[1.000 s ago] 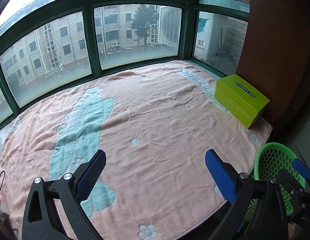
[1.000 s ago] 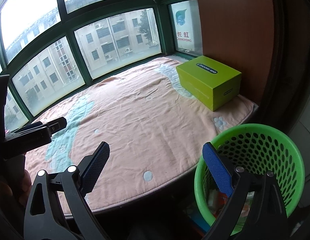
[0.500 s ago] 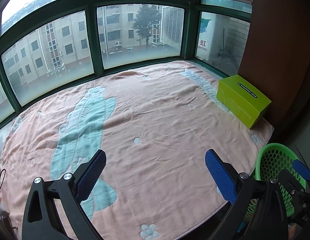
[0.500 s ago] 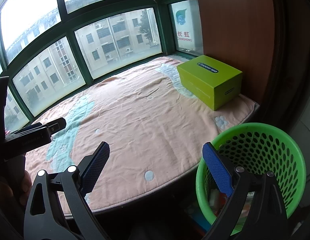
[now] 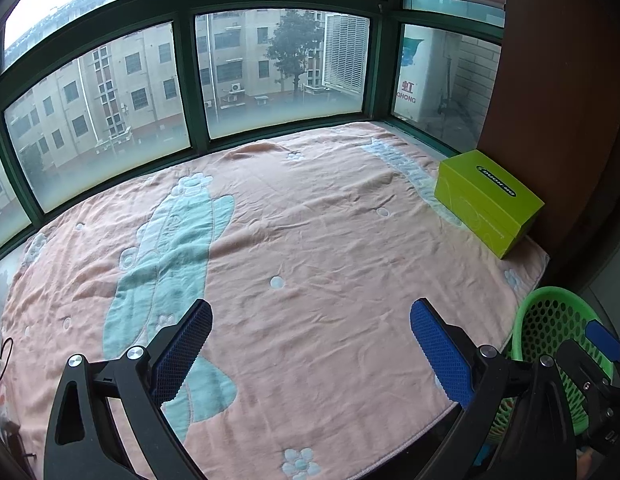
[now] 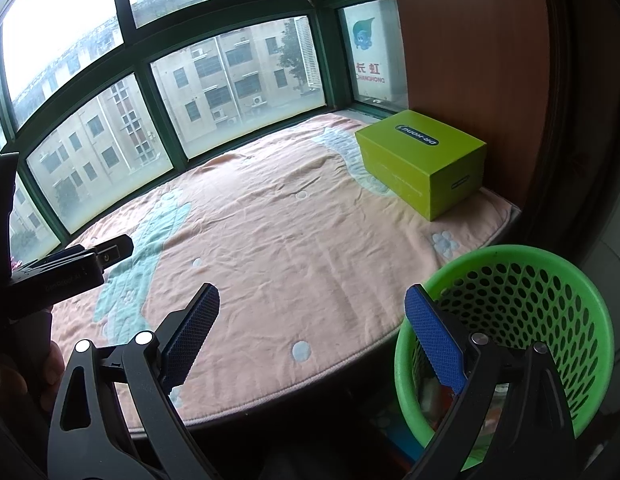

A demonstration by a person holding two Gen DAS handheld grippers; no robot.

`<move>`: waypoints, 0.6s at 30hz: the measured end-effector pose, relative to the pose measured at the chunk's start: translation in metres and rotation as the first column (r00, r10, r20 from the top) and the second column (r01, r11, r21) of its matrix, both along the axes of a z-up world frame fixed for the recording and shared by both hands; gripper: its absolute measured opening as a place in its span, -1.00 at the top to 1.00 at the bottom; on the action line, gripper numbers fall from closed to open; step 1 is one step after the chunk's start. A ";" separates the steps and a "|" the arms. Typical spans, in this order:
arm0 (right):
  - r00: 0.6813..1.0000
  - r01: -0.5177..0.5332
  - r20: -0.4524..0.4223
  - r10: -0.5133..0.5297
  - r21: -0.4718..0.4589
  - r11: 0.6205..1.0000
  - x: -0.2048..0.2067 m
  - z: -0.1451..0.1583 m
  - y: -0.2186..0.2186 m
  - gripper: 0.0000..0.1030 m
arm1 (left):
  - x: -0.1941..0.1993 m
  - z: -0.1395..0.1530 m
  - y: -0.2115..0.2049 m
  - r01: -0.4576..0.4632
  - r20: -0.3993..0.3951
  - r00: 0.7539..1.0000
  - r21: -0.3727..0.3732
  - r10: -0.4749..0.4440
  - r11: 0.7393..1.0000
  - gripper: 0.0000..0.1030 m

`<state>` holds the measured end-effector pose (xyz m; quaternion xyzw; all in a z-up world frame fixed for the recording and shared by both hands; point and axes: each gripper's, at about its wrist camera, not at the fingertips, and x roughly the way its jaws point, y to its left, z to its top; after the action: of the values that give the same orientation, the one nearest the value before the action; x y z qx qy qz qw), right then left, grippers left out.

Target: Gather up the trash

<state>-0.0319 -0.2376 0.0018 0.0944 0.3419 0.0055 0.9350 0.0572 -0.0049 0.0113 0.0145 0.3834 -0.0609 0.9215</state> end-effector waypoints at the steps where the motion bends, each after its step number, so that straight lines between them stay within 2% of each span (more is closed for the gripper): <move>1: 1.000 -0.001 0.000 0.001 0.001 1.000 0.000 0.000 0.000 -0.81 | 0.000 0.000 0.000 0.000 0.001 1.000 -0.002 0.000 1.000 -0.86; 18: 1.000 0.006 0.003 -0.006 0.003 1.000 0.000 0.001 0.002 -0.81 | -0.001 0.001 0.001 -0.006 0.006 1.000 0.002 0.006 1.000 -0.86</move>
<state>-0.0321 -0.2355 0.0024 0.0969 0.3404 0.0035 0.9353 0.0566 -0.0042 0.0123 0.0142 0.3806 -0.0576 0.9228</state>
